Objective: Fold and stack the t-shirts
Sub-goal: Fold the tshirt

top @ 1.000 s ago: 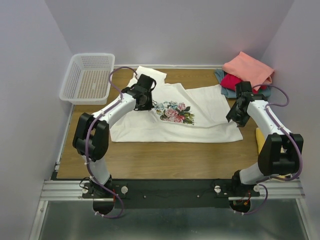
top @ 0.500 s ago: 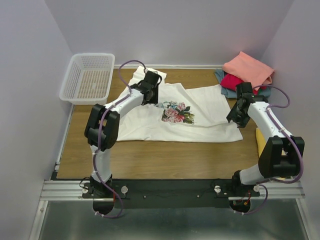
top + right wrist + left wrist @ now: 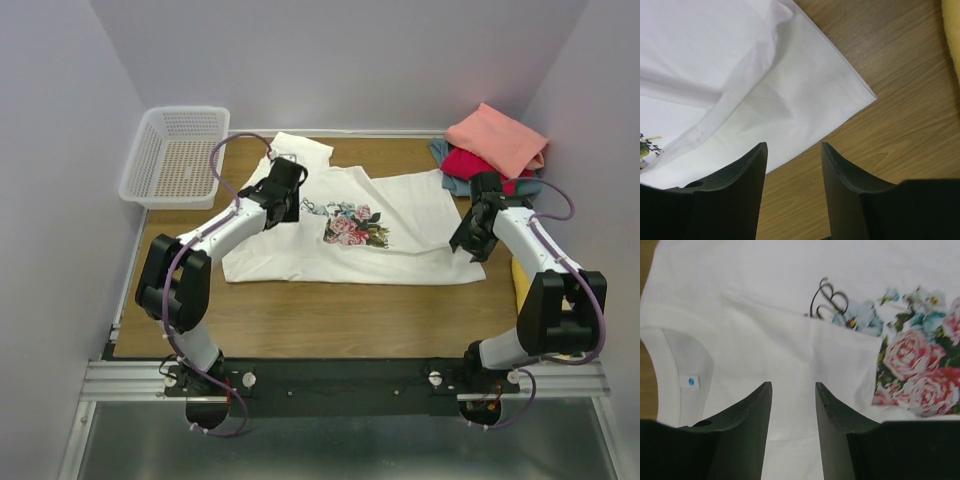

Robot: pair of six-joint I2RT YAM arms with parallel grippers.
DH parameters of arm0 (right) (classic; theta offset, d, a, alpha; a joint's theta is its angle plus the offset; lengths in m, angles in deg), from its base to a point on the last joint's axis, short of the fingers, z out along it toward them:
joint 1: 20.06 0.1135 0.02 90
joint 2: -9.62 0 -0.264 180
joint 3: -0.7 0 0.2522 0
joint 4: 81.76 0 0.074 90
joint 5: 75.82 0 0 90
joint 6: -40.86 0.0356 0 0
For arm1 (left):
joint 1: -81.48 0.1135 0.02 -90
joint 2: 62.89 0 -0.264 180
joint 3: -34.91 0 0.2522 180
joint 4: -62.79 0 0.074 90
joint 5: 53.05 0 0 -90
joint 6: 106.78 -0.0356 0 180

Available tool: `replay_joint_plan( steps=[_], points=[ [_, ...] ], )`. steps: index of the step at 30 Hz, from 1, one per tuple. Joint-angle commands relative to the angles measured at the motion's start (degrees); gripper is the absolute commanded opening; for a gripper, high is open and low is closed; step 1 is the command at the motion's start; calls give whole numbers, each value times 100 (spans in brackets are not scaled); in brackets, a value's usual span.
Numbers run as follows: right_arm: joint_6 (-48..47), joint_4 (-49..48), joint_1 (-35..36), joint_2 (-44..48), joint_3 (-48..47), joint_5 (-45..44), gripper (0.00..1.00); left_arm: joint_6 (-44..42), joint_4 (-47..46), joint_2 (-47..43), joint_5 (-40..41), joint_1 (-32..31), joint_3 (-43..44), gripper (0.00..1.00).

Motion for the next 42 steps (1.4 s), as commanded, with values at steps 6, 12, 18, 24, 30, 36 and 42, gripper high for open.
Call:
replay_joint_plan(
  steps=[6,12,18,24,30,36,42],
  points=[
    [-130,-611,-29,-70,741,734,56,734,844,-1664,164,322,-1667,49],
    [-305,-743,-29,-228,820,797,56,945,730,-1772,-320,375,-2388,48],
    [-358,-857,-38,-518,934,797,56,1200,555,-1746,-566,384,-2924,48],
    [-350,-1077,-38,-904,1014,884,56,1349,334,-1107,-848,384,-3197,47],
    [-350,-1043,-29,-1186,1005,867,56,1595,764,-708,-795,393,-3232,47],
    [-306,-762,-29,-1256,1023,534,56,2008,1380,-1120,-663,481,-3259,47],
    [-314,-454,-29,-1581,742,384,56,1930,2030,-1595,-847,507,-3039,47]
  ],
)
